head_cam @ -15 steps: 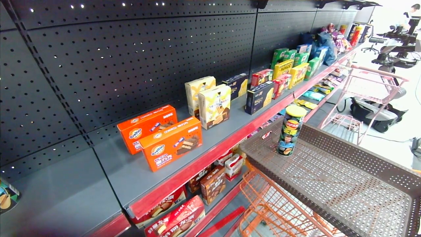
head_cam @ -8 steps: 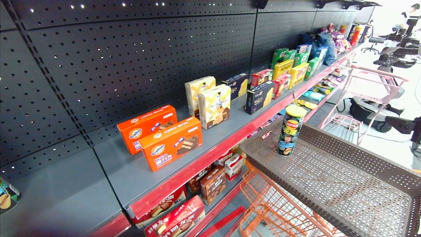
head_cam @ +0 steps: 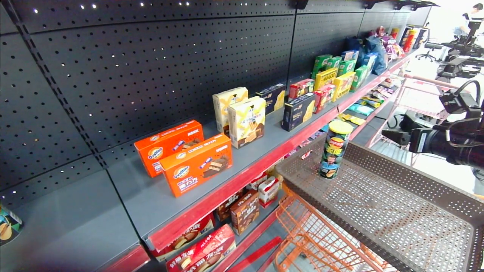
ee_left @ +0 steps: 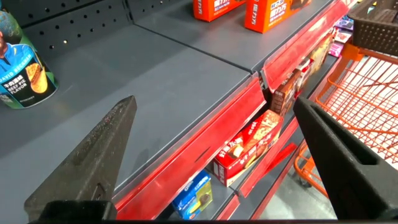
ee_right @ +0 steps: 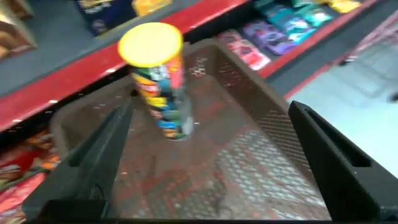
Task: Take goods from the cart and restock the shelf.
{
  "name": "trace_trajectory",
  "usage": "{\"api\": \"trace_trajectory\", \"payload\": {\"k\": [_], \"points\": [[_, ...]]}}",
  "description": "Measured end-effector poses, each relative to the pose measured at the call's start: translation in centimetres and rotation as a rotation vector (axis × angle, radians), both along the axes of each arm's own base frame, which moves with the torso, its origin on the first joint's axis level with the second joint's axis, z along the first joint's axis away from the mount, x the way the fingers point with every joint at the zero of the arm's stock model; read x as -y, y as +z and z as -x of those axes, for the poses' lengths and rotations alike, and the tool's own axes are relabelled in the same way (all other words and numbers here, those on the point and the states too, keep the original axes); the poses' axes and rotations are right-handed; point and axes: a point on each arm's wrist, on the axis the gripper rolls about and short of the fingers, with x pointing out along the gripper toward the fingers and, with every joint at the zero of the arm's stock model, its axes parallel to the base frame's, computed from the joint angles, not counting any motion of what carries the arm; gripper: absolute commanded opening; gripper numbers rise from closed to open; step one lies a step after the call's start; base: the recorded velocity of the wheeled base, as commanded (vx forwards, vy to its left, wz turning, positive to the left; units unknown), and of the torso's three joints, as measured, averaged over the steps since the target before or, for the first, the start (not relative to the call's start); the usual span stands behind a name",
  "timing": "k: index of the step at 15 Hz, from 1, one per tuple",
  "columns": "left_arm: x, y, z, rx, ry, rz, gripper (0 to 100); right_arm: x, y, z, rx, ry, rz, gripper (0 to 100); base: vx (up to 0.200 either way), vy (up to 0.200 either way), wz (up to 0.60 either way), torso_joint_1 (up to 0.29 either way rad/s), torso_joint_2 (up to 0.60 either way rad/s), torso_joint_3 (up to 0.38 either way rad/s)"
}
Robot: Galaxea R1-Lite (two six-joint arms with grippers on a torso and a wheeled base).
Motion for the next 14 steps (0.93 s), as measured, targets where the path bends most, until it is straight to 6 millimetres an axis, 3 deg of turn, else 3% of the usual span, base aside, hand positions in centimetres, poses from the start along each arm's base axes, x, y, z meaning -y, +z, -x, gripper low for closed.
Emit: {"api": "trace_trajectory", "payload": {"k": [4, 14], "points": [[0.0, 0.0, 0.0, 0.0, -0.001, 0.001, 100, -3.3, -0.5, -1.4, 0.022, 0.099, -0.077, 100, 0.0, 0.0, 0.0, 0.0, 0.0, 0.0], [0.0, 0.0, 0.0, 0.0, 0.0, 0.0, 100, -2.8, -5.9, -5.6, 0.134, 0.169, -0.012, 100, 0.0, 0.0, 0.0, 0.0, 0.0, 0.0]]}}
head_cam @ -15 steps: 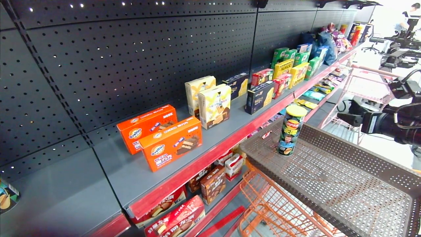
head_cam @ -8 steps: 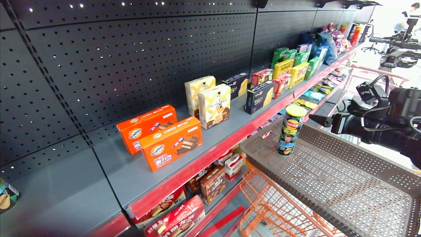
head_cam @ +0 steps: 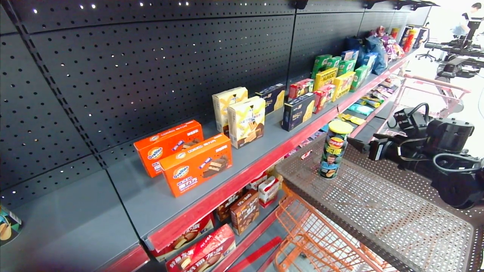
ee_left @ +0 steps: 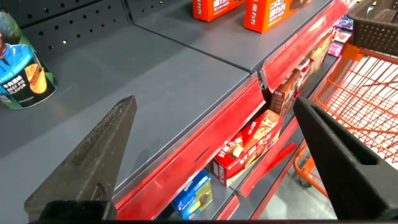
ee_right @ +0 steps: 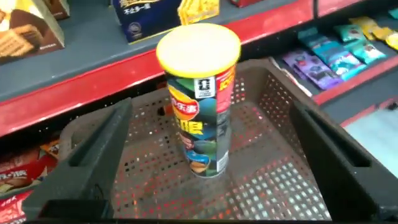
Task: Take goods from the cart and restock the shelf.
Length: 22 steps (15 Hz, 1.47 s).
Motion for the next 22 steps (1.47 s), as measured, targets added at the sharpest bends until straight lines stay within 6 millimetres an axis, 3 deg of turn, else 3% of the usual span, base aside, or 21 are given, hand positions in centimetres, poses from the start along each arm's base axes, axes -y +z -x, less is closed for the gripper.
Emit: {"api": "trace_trajectory", "payload": {"k": [6, 12, 22], "points": [[0.0, 0.0, 0.0, 0.0, -0.001, 0.0, 100, -0.4, -3.5, -2.4, 0.014, 0.071, 0.014, 100, 0.0, 0.0, 0.0, 0.0, 0.0, 0.0], [0.0, 0.0, 0.0, 0.0, 0.0, 0.0, 100, -0.8, -5.4, -6.0, 0.058, 0.077, 0.031, 100, 0.0, 0.0, 0.0, 0.0, 0.0, 0.0], [0.0, 0.0, 0.0, 0.0, -0.001, 0.0, 100, -0.7, -6.3, -9.9, 0.08, 0.113, 0.031, 100, 0.0, 0.0, 0.0, 0.0, 0.0, 0.0]]}}
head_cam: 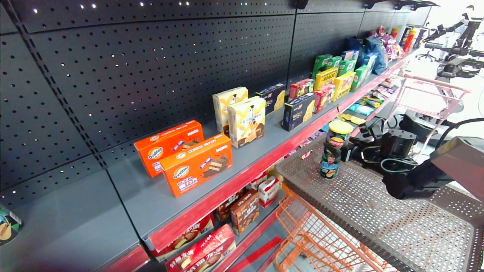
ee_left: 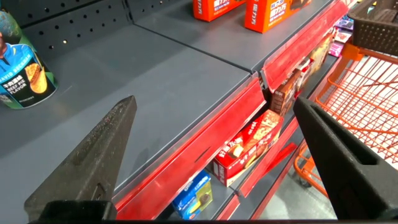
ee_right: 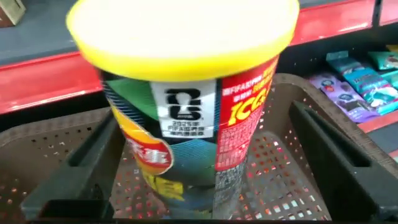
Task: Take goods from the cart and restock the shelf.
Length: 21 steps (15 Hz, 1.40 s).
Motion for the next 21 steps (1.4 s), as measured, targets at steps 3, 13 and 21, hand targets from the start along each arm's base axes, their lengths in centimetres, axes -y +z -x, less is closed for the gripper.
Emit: {"api": "trace_trajectory", "payload": {"k": [3, 13, 21], "points": [[0.0, 0.0, 0.0, 0.0, 0.0, 0.0, 100, -0.3, -0.8, -0.7, -0.002, 0.007, 0.0, 100, 0.0, 0.0, 0.0, 0.0, 0.0, 0.0], [0.0, 0.0, 0.0, 0.0, 0.0, 0.0, 100, 0.0, -1.8, -1.8, -0.055, 0.08, 0.0, 0, 0.0, 0.0, 0.0, 0.0, 0.0, 0.0], [0.0, 0.0, 0.0, 0.0, 0.0, 0.0, 100, -0.2, 5.7, 1.7, -0.114, 0.075, -0.008, 0, 0.0, 0.0, 0.0, 0.0, 0.0, 0.0]]}}
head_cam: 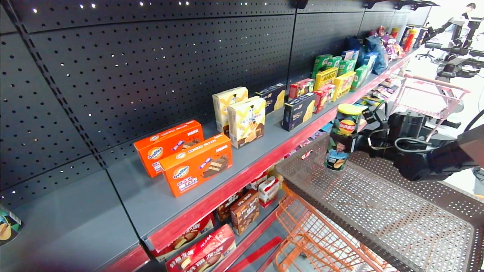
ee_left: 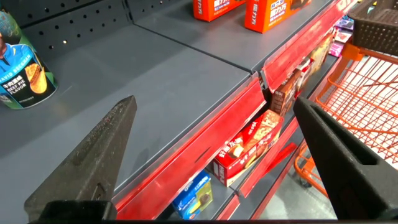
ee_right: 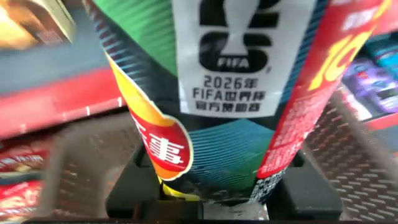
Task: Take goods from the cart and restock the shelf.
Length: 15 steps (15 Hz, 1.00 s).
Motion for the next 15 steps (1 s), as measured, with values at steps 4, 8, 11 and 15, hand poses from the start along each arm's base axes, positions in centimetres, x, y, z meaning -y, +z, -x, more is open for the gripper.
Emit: {"api": "trace_trajectory", "payload": {"k": [4, 8, 11, 15], "points": [[0.0, 0.0, 0.0, 0.0, 0.0, 0.0, 100, 0.3, 4.3, 6.1, 0.017, -0.048, 0.0, 0, 0.0, 0.0, 0.0, 0.0, 0.0, 0.0], [0.0, 0.0, 0.0, 0.0, 0.0, 0.0, 100, 0.4, 6.9, 15.8, 0.045, -0.127, -0.013, 0, 0.0, 0.0, 0.0, 0.0, 0.0, 0.0], [0.0, 0.0, 0.0, 0.0, 0.0, 0.0, 100, 0.7, 6.8, 22.2, 0.054, -0.194, -0.019, 0, 0.0, 0.0, 0.0, 0.0, 0.0, 0.0], [0.0, 0.0, 0.0, 0.0, 0.001, 0.0, 100, 1.0, 7.4, 28.1, 0.057, -0.262, -0.017, 0, 0.0, 0.0, 0.0, 0.0, 0.0, 0.0]]}}
